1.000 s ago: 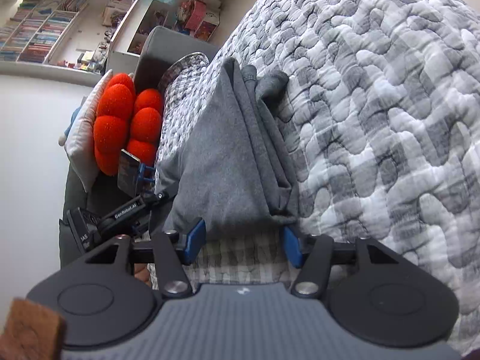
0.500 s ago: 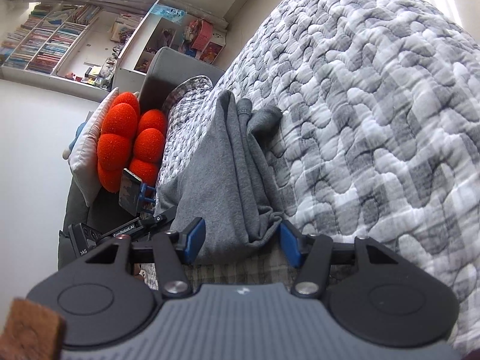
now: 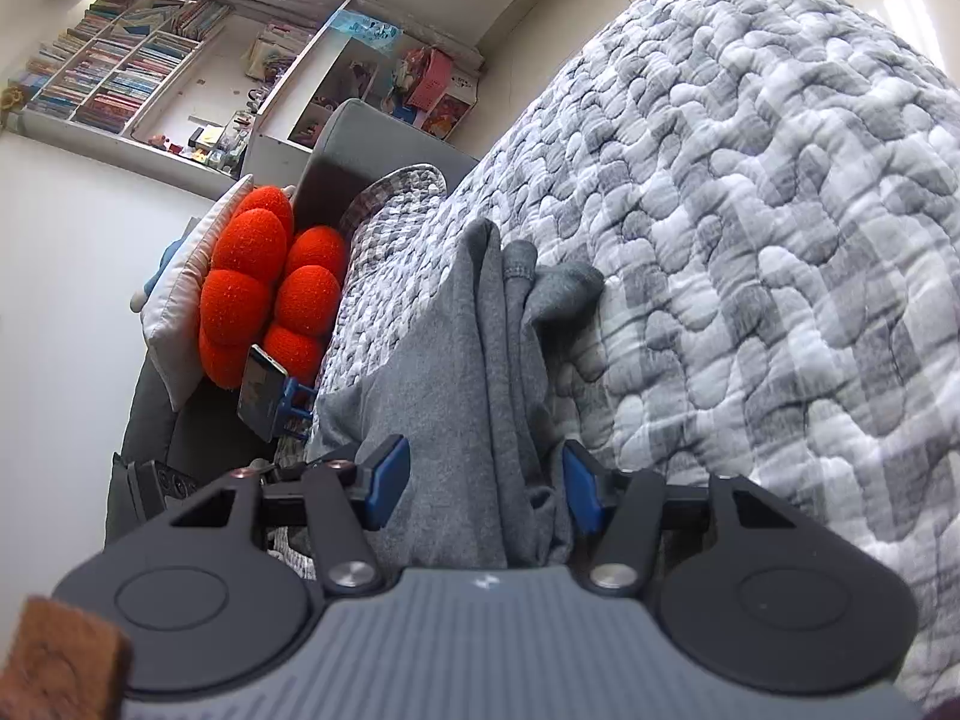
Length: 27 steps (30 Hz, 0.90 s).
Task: Fold clothes
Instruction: 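Hold the shirt edge with the left gripper while the right gripper pinches the folded stack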
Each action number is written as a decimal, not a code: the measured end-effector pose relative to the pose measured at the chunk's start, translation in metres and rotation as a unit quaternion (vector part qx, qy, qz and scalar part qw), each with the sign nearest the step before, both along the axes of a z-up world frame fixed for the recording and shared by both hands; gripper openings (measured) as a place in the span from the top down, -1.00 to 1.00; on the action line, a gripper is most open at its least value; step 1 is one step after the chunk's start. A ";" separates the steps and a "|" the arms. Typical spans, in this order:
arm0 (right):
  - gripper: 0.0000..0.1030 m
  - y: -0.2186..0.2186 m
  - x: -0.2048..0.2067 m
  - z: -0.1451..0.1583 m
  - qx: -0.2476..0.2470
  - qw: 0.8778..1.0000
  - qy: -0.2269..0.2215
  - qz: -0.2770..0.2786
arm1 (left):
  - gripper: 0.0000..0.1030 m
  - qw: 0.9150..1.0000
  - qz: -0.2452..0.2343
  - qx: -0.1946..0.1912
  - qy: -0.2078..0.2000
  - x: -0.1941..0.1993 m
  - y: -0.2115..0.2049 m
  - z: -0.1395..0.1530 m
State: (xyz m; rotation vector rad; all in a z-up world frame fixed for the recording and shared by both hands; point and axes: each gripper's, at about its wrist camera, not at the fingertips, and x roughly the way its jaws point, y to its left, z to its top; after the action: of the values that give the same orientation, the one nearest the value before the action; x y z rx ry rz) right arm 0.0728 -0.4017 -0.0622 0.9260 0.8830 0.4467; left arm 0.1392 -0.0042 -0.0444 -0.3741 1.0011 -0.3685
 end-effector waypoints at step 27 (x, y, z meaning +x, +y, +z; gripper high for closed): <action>0.43 0.033 0.014 0.001 -0.115 0.992 -0.054 -0.023 | 0.49 1.000 0.005 0.000 0.001 0.001 -0.004 0.001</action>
State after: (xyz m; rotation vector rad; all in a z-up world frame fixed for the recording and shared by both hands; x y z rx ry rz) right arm 0.0863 -0.3682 -0.0614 0.7022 0.7939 0.3430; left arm 0.1402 -0.0081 -0.0433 -0.3793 1.0015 -0.3594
